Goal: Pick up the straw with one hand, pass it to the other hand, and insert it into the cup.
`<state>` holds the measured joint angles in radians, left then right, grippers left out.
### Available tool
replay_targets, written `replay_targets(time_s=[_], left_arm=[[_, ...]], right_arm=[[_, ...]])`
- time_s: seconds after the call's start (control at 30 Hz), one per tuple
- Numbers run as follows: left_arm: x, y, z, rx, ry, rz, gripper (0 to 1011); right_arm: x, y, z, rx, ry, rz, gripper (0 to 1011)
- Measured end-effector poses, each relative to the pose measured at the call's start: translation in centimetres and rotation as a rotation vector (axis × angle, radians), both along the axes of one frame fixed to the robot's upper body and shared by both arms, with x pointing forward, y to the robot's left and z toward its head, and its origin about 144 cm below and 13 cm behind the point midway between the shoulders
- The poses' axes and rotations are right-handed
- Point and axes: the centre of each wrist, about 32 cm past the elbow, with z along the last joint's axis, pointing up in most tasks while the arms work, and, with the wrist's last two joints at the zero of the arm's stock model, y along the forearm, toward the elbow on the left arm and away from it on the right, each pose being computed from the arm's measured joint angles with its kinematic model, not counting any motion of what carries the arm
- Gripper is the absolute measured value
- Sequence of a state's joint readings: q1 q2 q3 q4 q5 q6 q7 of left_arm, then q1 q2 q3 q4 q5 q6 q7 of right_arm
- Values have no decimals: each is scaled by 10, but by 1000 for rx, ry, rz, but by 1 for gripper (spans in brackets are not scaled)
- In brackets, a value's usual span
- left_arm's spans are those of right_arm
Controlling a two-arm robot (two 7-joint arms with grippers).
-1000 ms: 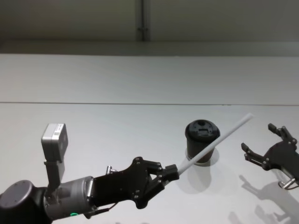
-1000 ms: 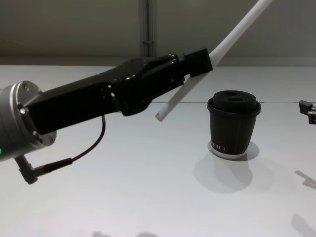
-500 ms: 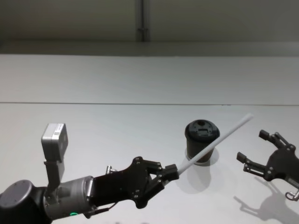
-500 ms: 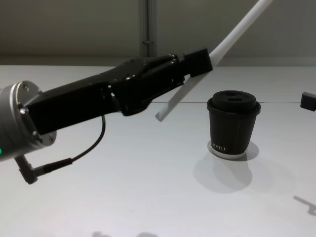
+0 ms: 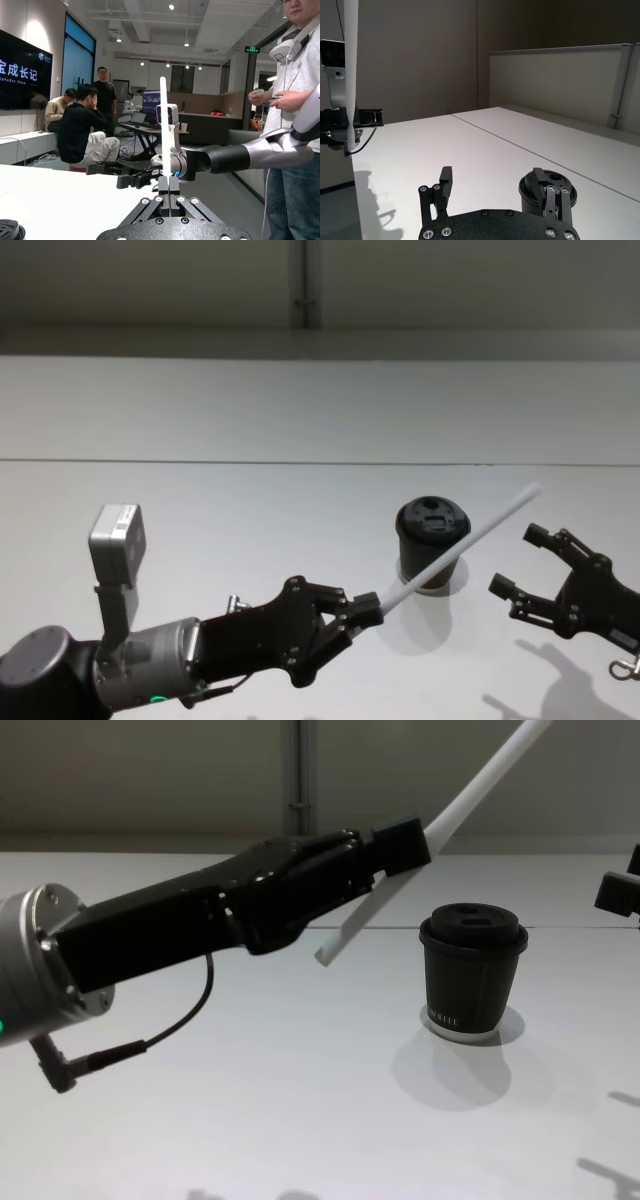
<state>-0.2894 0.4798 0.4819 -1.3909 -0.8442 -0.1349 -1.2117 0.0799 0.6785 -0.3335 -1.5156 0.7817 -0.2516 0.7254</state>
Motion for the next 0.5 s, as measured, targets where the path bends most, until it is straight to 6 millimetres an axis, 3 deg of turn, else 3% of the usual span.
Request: replay_targets(time_s=[0.5], left_arm=[[0, 0, 0, 0, 0, 0, 0]], right_arm=[[6, 10, 6, 78, -3, 146, 1001]])
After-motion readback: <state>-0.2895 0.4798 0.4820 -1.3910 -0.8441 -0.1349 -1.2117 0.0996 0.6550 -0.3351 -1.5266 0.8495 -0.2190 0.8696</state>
